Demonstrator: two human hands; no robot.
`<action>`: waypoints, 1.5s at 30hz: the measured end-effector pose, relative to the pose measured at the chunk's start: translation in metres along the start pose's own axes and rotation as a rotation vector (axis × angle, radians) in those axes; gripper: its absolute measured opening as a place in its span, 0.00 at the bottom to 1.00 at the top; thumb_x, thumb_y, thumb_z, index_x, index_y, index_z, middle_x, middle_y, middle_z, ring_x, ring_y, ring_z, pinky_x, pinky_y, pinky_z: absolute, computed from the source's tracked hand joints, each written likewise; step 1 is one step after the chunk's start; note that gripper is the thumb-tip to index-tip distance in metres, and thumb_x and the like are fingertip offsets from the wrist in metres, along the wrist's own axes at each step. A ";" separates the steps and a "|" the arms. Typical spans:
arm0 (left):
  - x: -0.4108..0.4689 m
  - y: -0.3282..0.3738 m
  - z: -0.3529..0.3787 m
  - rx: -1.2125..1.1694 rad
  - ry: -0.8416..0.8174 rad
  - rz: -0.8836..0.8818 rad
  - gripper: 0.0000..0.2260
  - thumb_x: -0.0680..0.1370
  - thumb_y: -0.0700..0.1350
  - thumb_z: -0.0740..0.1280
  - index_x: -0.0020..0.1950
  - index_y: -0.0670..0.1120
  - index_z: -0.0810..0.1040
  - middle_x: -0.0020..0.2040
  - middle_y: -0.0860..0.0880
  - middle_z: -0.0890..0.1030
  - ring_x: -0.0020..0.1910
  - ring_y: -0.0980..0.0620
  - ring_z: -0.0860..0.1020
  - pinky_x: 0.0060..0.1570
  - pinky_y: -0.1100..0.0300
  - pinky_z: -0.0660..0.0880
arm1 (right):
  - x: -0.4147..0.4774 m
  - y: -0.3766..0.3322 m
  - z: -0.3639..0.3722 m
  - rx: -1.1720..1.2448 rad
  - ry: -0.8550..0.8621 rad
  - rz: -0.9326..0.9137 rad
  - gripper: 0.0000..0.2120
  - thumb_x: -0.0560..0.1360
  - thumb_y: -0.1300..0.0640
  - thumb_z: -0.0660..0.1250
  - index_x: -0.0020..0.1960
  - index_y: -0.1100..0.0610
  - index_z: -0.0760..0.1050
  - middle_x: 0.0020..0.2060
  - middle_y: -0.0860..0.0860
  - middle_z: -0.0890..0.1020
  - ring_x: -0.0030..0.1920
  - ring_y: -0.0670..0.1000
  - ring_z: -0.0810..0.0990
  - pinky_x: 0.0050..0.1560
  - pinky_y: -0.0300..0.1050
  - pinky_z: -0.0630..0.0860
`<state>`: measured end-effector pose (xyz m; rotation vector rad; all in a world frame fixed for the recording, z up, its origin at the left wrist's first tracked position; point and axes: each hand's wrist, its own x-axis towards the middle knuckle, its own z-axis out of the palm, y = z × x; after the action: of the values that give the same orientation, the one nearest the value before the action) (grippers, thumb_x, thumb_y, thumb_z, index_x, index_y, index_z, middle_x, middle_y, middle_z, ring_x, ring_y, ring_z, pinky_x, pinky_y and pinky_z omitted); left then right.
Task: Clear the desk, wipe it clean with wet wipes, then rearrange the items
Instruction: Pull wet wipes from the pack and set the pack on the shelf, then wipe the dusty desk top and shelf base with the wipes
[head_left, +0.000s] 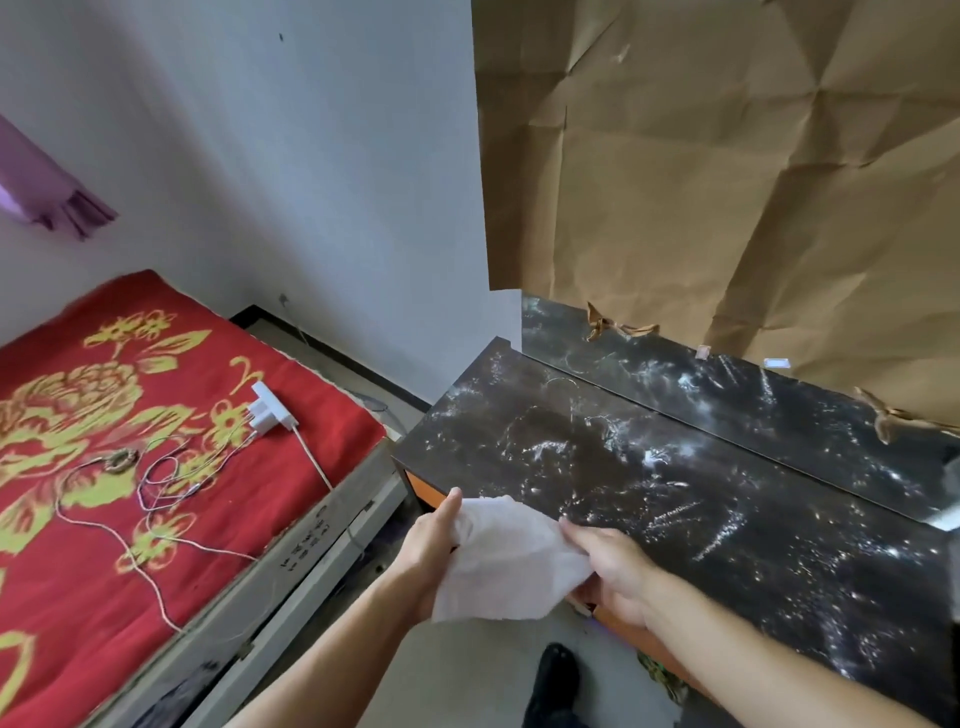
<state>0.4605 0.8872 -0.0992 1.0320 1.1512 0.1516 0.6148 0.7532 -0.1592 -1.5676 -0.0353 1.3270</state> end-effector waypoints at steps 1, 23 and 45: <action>0.009 0.006 -0.004 -0.011 -0.020 -0.028 0.20 0.79 0.58 0.61 0.51 0.43 0.83 0.46 0.40 0.84 0.44 0.40 0.83 0.42 0.50 0.80 | 0.014 -0.004 0.004 0.045 0.037 0.029 0.18 0.77 0.49 0.65 0.53 0.64 0.79 0.39 0.59 0.81 0.38 0.57 0.78 0.38 0.47 0.72; 0.245 0.104 -0.062 0.200 0.112 -0.165 0.15 0.80 0.51 0.60 0.54 0.42 0.79 0.45 0.44 0.81 0.40 0.50 0.80 0.28 0.64 0.74 | 0.224 -0.117 0.070 -0.256 0.101 0.054 0.20 0.70 0.38 0.69 0.37 0.55 0.72 0.34 0.52 0.73 0.37 0.51 0.72 0.40 0.44 0.65; 0.340 0.116 -0.137 0.507 -0.220 -0.220 0.13 0.80 0.53 0.57 0.56 0.45 0.71 0.42 0.42 0.77 0.30 0.44 0.79 0.27 0.54 0.77 | 0.223 -0.099 0.146 -0.826 0.933 -0.129 0.09 0.79 0.48 0.58 0.47 0.54 0.67 0.34 0.52 0.76 0.38 0.62 0.76 0.33 0.49 0.65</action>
<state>0.5484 1.2301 -0.2477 1.3164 1.1153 -0.4400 0.6489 1.0271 -0.2273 -2.7004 -0.1094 0.3505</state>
